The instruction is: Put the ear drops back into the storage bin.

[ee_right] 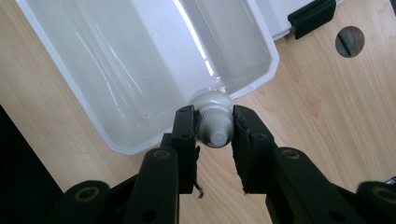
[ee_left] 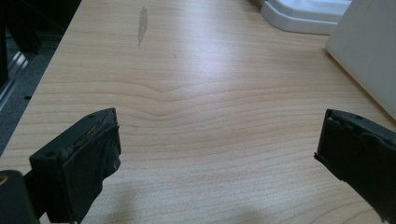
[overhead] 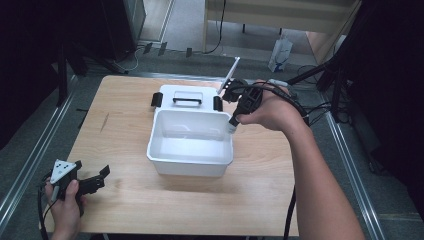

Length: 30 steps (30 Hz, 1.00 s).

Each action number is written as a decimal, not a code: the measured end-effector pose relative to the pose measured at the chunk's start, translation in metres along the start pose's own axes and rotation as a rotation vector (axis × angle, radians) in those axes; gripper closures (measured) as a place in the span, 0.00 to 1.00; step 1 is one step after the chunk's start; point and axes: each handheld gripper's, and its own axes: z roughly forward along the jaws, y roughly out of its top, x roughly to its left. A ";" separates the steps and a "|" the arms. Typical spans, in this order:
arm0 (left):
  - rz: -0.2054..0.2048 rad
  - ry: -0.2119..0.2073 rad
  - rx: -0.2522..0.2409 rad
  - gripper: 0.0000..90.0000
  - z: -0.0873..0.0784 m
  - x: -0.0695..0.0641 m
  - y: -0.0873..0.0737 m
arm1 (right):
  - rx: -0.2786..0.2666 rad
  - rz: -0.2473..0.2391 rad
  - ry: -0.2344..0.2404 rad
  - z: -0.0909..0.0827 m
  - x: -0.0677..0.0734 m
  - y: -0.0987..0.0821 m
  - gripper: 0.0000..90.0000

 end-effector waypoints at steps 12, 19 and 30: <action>-0.002 -0.001 -0.002 0.00 0.000 0.000 0.000 | -0.002 -0.023 0.018 0.009 0.005 0.009 0.80; -0.003 -0.002 -0.002 0.00 0.000 0.000 0.000 | 0.004 -0.035 0.034 0.022 0.006 0.009 0.80; -0.002 -0.001 -0.002 0.00 0.000 0.000 0.000 | 0.014 -0.104 0.025 0.042 0.008 0.008 0.80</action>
